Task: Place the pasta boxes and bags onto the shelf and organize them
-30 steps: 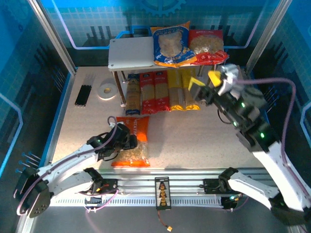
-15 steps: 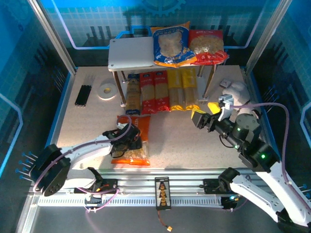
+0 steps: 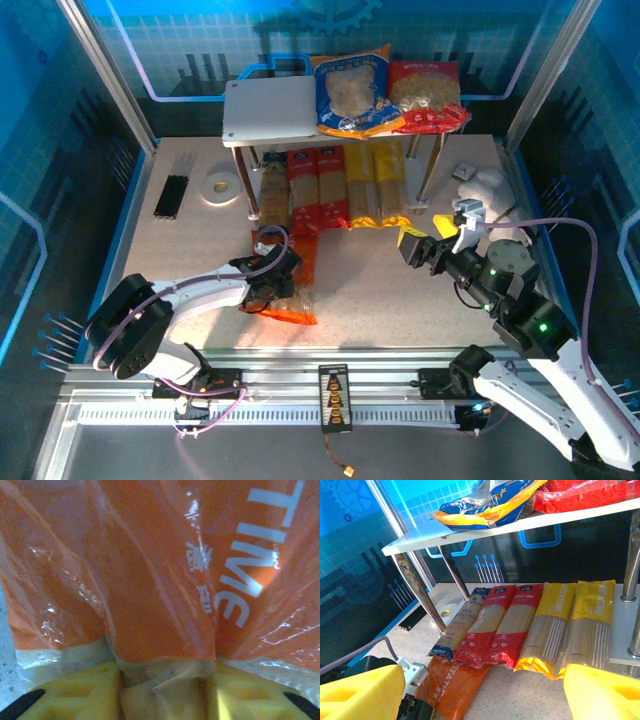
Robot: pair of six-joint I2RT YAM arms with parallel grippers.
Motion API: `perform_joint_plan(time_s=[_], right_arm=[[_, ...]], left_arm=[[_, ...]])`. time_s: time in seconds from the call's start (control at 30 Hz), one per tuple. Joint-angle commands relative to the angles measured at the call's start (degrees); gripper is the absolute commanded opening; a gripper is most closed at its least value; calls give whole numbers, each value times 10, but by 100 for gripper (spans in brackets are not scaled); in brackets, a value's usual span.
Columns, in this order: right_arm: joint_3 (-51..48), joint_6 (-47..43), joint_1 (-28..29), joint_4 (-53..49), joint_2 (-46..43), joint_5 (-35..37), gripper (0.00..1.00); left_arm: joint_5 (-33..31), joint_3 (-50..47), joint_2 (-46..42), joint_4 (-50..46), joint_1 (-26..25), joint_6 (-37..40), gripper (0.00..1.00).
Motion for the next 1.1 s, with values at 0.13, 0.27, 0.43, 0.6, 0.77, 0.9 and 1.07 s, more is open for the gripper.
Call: perform_joint_plan(time_s=[0.13, 0.27, 0.43, 0.6, 0.77, 0.9, 1.07], right_arm=[[3, 8, 6, 4, -8, 12, 84], [4, 10, 6, 3, -12, 14, 84], [6, 12, 6, -1, -17, 17, 84], [6, 15, 6, -3, -17, 17, 84], [5, 17, 6, -3, -17, 19, 84], [3, 19, 6, 0, -14, 19, 84], [3, 22, 6, 3, -9, 18, 84]], left_arm=[[64, -6, -7, -52, -6, 15, 0], [71, -7, -39, -69, -6, 21, 0], [77, -7, -74, -82, -6, 26, 0], [82, -3, -119, -89, -5, 28, 0], [73, 12, -180, -118, -5, 35, 0], [70, 30, -230, -151, -6, 40, 0], [76, 53, -276, -184, -6, 40, 0]])
